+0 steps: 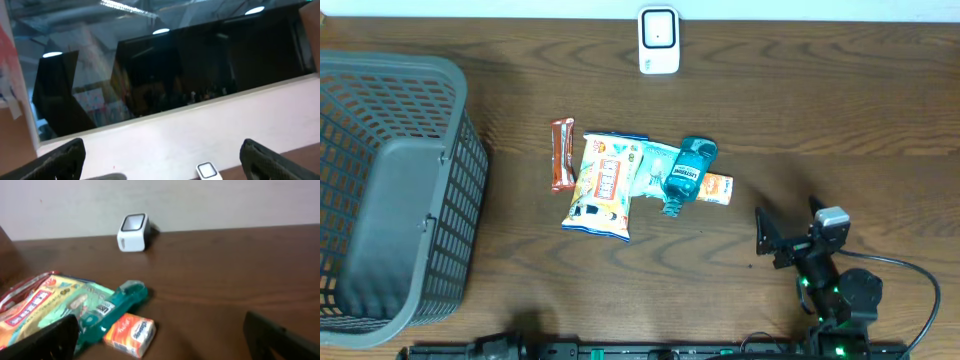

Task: Scan the item barcode
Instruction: 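Retract the left arm and reach the right gripper toward the orange Kleenex pack, then grasp the orange Kleenex pack with the right gripper beside the Listerine bottle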

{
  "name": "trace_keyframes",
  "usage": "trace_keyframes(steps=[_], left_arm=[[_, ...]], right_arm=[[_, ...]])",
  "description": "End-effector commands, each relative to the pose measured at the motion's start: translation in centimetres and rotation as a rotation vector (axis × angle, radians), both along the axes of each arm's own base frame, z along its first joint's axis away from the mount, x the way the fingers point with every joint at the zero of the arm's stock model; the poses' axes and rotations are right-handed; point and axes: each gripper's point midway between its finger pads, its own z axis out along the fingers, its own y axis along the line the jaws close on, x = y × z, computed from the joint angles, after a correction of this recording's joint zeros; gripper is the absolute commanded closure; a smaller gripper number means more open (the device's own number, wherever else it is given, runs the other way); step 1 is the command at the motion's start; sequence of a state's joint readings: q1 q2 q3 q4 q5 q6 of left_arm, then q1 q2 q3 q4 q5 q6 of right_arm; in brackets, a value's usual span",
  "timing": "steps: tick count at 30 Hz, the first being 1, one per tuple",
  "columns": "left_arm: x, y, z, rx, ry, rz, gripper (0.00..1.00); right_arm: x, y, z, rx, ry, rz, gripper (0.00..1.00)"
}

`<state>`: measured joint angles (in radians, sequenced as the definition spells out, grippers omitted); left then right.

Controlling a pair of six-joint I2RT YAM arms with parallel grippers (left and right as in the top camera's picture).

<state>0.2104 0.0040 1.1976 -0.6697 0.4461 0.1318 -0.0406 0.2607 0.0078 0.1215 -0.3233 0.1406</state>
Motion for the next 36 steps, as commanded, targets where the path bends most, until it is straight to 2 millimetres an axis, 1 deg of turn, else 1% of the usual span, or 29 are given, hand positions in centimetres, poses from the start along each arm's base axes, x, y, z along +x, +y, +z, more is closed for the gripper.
trace_keyframes(steps=[1, 4, 6, 8, 10, 11, 13, 16, 17, 19, 22, 25, 27, 30, 32, 36], left_arm=[[0.8, -0.3, -0.6, 0.003, 0.024, 0.038, 0.02], [0.6, -0.4, 0.3, 0.013, -0.015, 0.067, 0.02], [0.1, -0.5, 1.3, 0.027, -0.066, 0.073, 0.02], [-0.4, -0.4, 2.3, 0.033, -0.11, 0.083, 0.02], [-0.8, -0.5, 3.2, 0.043, -0.154, 0.087, 0.02], [-1.1, -0.6, 3.8, 0.051, -0.182, 0.086, 0.02], [-1.7, -0.8, 4.9, 0.065, -0.236, 0.086, 0.02], [-2.8, -1.2, 6.7, 0.082, -0.32, 0.081, 0.02], [-3.0, -1.2, 7.2, 0.069, -0.338, 0.069, 0.02], [-3.2, -1.3, 7.6, 0.03, -0.345, 0.035, 0.02], [-2.1, -0.9, 6.6, -0.061, -0.275, -0.01, 0.02], [-1.3, -0.6, 5.9, -0.073, -0.255, -0.011, 0.02], [-0.2, -0.3, 4.8, -0.079, -0.236, -0.011, 0.02], [1.8, 0.3, 3.7, -0.125, -0.191, -0.024, 0.02], [3.2, 0.7, 3.0, -0.162, -0.169, -0.042, 0.03], [5.5, 1.4, 1.3, -0.24, -0.106, -0.078, 0.02]], right_arm=[[1.1, -0.2, 0.7, -0.026, 0.022, -0.01, 0.01], [2.5, -0.3, 1.3, -0.024, 0.094, -0.012, 0.01], [3.8, -0.3, 1.6, -0.018, 0.163, -0.01, 0.01], [5.2, 0.2, 1.8, -0.012, 0.229, 0.019, 0.01], [6.6, 1.4, 2.2, 0.015, 0.299, 0.073, 0.01], [7.3, 2.5, 2.6, 0.04, 0.341, 0.121, 0.01], [8.2, 4.6, 3.2, 0.073, 0.387, 0.231, 0.01], [8.9, 7.7, 4.7, 0.132, 0.387, 0.424, 0.01], [9.0, 8.3, 4.9, 0.145, 0.384, 0.469, 0.01], [9.4, 8.8, 4.3, 0.166, 0.4, 0.495, 0.01], [10.3, 8.8, 3.3, 0.212, 0.434, 0.478, 0.01], [11.1, 9.0, 2.1, 0.217, 0.446, 0.481, 0.01], [11.7, 9.1, 0.8, 0.239, 0.48, 0.472, 0.01], [11.9, 9.1, -0.8, 0.352, 0.586, 0.428, 0.01], [12.0, 9.1, -1.4, 0.386, 0.619, 0.411, 0.01], [12.4, 8.9, -1.8, 0.38, 0.616, 0.396, 0.01]])
